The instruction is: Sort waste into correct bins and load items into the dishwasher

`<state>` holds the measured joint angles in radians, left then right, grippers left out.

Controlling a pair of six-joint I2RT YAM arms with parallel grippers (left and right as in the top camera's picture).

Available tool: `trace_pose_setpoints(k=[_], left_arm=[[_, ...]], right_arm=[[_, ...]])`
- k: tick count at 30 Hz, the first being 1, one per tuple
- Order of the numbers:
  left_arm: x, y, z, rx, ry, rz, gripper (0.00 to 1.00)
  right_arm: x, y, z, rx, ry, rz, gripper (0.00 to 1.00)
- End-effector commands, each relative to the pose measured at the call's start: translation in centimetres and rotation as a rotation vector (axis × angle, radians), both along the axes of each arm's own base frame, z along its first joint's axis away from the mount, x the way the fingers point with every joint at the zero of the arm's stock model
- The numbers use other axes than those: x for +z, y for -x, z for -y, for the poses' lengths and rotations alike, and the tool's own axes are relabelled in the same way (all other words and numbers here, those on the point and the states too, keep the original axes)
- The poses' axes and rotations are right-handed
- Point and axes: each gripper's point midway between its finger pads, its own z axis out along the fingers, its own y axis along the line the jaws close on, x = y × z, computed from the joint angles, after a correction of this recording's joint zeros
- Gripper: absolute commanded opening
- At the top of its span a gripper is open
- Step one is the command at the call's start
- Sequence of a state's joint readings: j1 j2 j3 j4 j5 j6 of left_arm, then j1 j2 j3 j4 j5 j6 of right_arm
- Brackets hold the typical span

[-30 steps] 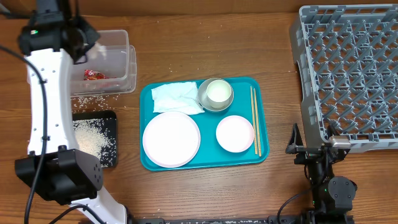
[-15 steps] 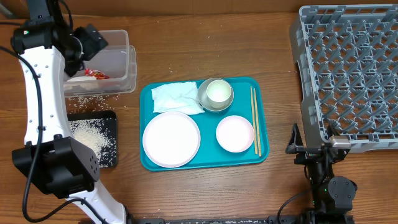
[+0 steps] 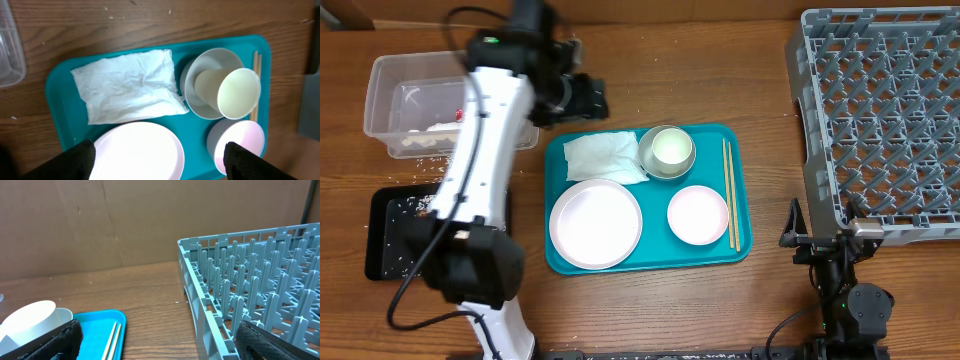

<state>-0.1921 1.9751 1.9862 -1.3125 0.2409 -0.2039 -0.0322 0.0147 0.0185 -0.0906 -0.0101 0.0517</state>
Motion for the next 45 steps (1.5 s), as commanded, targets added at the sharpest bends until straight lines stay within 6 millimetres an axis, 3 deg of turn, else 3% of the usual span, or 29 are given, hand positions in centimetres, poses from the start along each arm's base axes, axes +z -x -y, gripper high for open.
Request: trace_pose_setpoints(k=[1, 6, 11, 20, 22, 24, 25, 30, 33, 36, 40, 43, 45], left_arm=[[-4.7, -0.2, 0.0, 0.100, -0.189, -0.080, 0.81], [-10.1, 0.4, 2.3, 0.133, -0.219, -0.206, 0.72], [-15.2, 1.0, 2.9, 0.161, -0.260, -0.314, 0.68], [-20.1, 1.5, 2.8, 0.186, -0.292, -0.399, 0.65], [-20.6, 1.6, 2.8, 0.185, -0.293, -0.410, 0.48], [-20.6, 1.7, 2.8, 0.184, -0.295, -0.415, 0.13], [-20.4, 1.7, 2.7, 0.186, -0.293, -0.414, 0.04], [-16.3, 0.3, 1.9, 0.217, -0.269, -0.373, 0.04], [-11.4, -1.9, 0.8, 0.261, -0.222, -0.284, 0.04], [-4.7, -4.9, -1.4, 0.330, -0.152, -0.124, 0.04], [2.3, -7.4, -5.9, 0.440, -0.125, 0.083, 0.04], [5.4, -8.0, -10.1, 0.532, -0.149, 0.176, 0.04], [6.0, -8.1, -12.5, 0.583, -0.164, 0.195, 0.04]], right_arm=[[-0.1, 0.0, 0.2, -0.012, 0.004, 0.008, 1.00], [-0.1, 0.0, 0.2, -0.012, 0.004, 0.008, 1.00], [-0.1, 0.0, 0.2, -0.012, 0.004, 0.008, 1.00], [-0.1, 0.0, 0.2, -0.012, 0.004, 0.008, 1.00], [-0.1, 0.0, 0.2, -0.012, 0.004, 0.008, 1.00], [-0.1, 0.0, 0.2, -0.012, 0.004, 0.008, 1.00], [-0.1, 0.0, 0.2, -0.012, 0.004, 0.008, 1.00], [-0.1, 0.0, 0.2, -0.012, 0.004, 0.008, 1.00], [-0.1, 0.0, 0.2, -0.012, 0.004, 0.008, 1.00], [-0.1, 0.0, 0.2, -0.012, 0.004, 0.008, 1.00], [-0.1, 0.0, 0.2, -0.012, 0.004, 0.008, 1.00], [-0.1, 0.0, 0.2, -0.012, 0.004, 0.008, 1.00], [-0.1, 0.0, 0.2, -0.012, 0.004, 0.008, 1.00]])
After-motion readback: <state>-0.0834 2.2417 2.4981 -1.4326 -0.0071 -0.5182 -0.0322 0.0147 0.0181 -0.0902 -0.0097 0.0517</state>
